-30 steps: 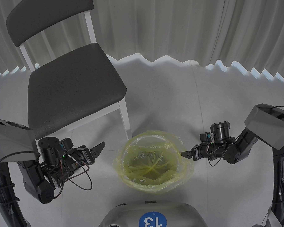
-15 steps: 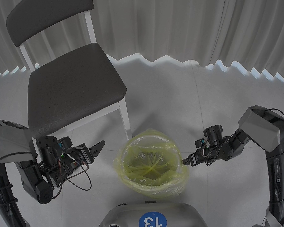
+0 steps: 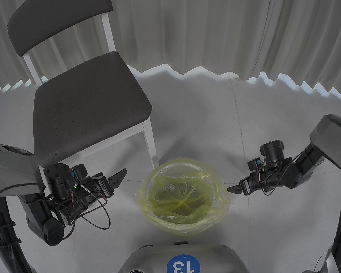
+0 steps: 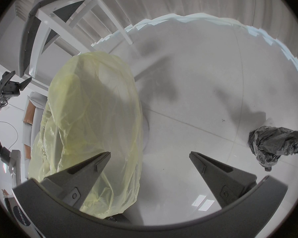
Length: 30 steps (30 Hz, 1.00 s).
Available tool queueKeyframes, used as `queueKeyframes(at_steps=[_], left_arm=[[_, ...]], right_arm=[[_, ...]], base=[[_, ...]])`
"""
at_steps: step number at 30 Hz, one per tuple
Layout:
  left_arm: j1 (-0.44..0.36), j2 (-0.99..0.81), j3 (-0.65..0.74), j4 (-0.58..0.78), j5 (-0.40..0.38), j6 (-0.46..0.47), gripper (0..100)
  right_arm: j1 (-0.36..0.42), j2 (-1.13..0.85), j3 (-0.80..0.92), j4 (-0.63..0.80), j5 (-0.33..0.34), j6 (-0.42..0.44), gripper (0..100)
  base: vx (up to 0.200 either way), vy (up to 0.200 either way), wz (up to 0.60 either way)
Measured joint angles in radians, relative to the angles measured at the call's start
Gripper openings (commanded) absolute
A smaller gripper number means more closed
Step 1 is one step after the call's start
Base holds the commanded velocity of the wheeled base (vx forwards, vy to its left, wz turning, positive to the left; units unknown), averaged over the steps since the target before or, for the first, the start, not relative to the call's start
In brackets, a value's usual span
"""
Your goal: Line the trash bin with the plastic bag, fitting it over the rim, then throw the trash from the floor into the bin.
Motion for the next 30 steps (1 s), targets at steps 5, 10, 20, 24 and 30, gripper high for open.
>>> queueKeyframes(at_steps=[5, 10, 20, 24, 30], left_arm=[[-0.011, -0.016, 0.004, -0.001, 0.004, 0.002, 100], [-0.029, -0.044, 0.019, 0.0, 0.009, 0.015, 100], [-0.057, -0.103, 0.054, 0.0, 0.015, 0.059, 100], [-0.064, -0.119, 0.06, 0.0, 0.016, 0.062, 100], [-0.067, -0.137, 0.063, 0.0, 0.017, 0.063, 100]], right_arm=[[0.021, -0.146, 0.077, -0.019, -0.043, -0.02, 100], [0.141, -0.241, 0.113, -0.029, -0.081, -0.026, 100], [0.377, -0.239, 0.059, -0.014, -0.134, -0.031, 100], [0.415, -0.175, -0.007, 0.014, -0.146, -0.036, 100], [0.436, -0.074, -0.097, 0.044, -0.149, -0.043, 100]], base=[[0.0, 0.0, 0.0], [0.0, 0.0, 0.0], [0.0, 0.0, 0.0], [0.0, 0.0, 0.0], [0.0, 0.0, 0.0]])
